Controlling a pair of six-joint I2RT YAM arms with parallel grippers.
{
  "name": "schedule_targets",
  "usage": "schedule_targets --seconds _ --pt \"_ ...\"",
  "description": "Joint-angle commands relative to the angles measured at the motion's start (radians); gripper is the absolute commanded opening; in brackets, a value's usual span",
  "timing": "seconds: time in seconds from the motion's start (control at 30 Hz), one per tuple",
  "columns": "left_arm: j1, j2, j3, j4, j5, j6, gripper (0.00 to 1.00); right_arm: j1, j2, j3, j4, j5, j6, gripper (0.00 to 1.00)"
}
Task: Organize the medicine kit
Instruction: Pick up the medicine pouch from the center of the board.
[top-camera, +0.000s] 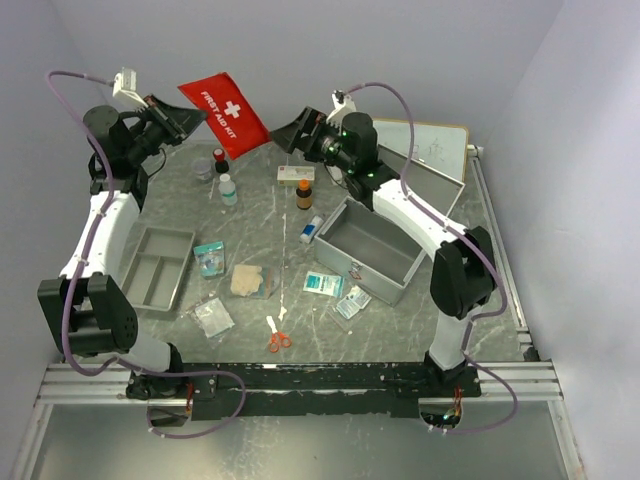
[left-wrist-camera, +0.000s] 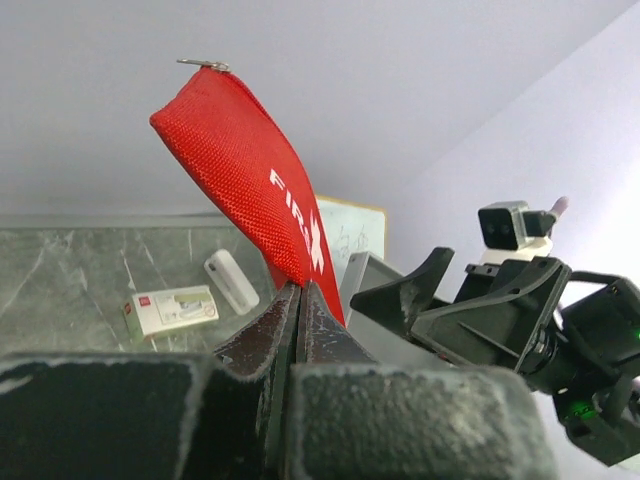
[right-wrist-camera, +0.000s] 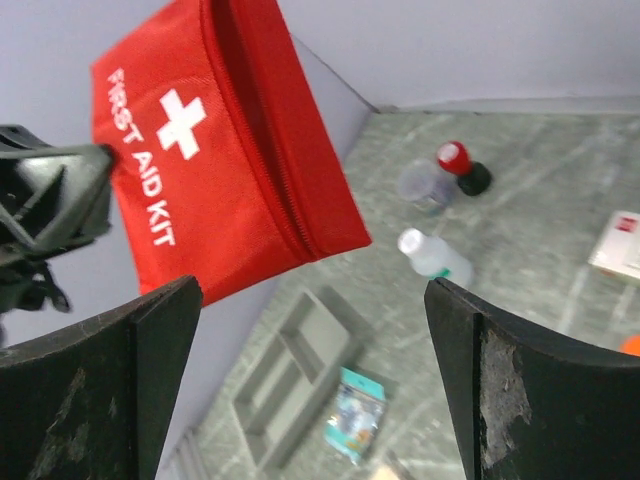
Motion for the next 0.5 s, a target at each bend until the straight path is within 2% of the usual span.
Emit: schedule_targets --seconds 0.0,0.17,0.47 --pt "0.011 -0.021 0.002 0.124 -0.072 -0.072 0.07 0.004 0.038 0.007 0.253 -0.068 0.196 0.96" --pt "0.015 -0.018 -0.014 0.169 -0.092 -0.114 0.07 0.013 0.055 -0.047 0.388 -0.067 0.322 0.96" --pt "0.014 -0.021 -0.029 0.202 -0.088 -0.141 0.07 0.064 0.163 0.035 0.426 -0.087 0.396 0.95"
